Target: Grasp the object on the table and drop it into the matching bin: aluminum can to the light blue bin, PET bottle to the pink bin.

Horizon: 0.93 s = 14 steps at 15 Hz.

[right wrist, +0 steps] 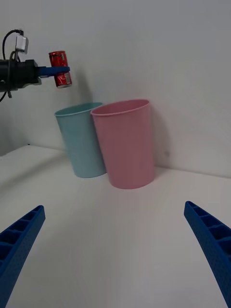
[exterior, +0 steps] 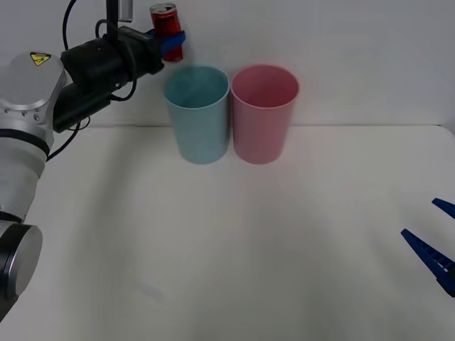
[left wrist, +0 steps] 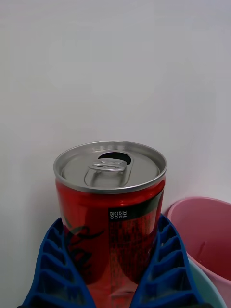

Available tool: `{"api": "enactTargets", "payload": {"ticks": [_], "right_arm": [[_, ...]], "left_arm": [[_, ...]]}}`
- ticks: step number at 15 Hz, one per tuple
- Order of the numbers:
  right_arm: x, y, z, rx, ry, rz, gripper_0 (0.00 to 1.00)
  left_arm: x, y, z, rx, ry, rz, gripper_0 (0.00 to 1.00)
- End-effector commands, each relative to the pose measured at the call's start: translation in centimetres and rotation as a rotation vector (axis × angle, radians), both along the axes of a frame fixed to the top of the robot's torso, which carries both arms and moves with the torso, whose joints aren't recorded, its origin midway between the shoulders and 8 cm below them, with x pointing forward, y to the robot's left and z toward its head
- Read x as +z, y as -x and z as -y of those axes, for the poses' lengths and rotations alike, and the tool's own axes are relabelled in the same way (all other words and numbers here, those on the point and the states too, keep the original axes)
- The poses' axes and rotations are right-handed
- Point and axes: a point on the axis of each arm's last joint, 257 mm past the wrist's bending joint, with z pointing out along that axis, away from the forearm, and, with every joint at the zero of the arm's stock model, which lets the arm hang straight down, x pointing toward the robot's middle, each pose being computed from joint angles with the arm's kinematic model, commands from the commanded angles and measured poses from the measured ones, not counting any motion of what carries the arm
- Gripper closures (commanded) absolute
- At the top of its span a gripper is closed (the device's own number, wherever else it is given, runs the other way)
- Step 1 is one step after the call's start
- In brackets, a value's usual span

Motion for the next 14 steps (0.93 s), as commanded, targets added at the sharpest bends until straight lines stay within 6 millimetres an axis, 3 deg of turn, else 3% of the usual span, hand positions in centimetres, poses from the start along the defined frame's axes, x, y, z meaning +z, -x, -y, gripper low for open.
{"api": "enactTargets", "payload": {"ticks": [1,8,9,10,11,12,14], "right_arm": [[0.0,0.0,0.0,0.0,0.0,0.0,0.0],[0.0,0.0,0.0,0.0,0.0,0.0,0.0],[0.0,0.0,0.0,0.0,0.0,0.0,0.0],[0.0,0.0,0.0,0.0,0.0,0.0,0.0],[0.0,0.0,0.0,0.0,0.0,0.0,0.0],[0.0,0.0,0.0,0.0,0.0,0.0,0.0],[0.0,0.0,0.0,0.0,0.0,0.0,0.0]], "left_arm": [[0.0,-0.2,0.9,-0.004,-0.01,0.002,1.0],[-0.5,0.0,2.4,-0.019,-0.027,0.005,1.0],[-0.6,0.0,2.6,-0.021,-0.029,0.005,0.92],[-0.7,0.0,2.6,-0.022,-0.029,0.005,0.72],[-0.6,0.0,2.6,-0.022,-0.031,0.008,0.1],[-0.6,0.0,2.6,-0.022,-0.035,0.011,0.0],[-0.7,0.0,2.7,-0.022,-0.036,0.011,0.0]]}}
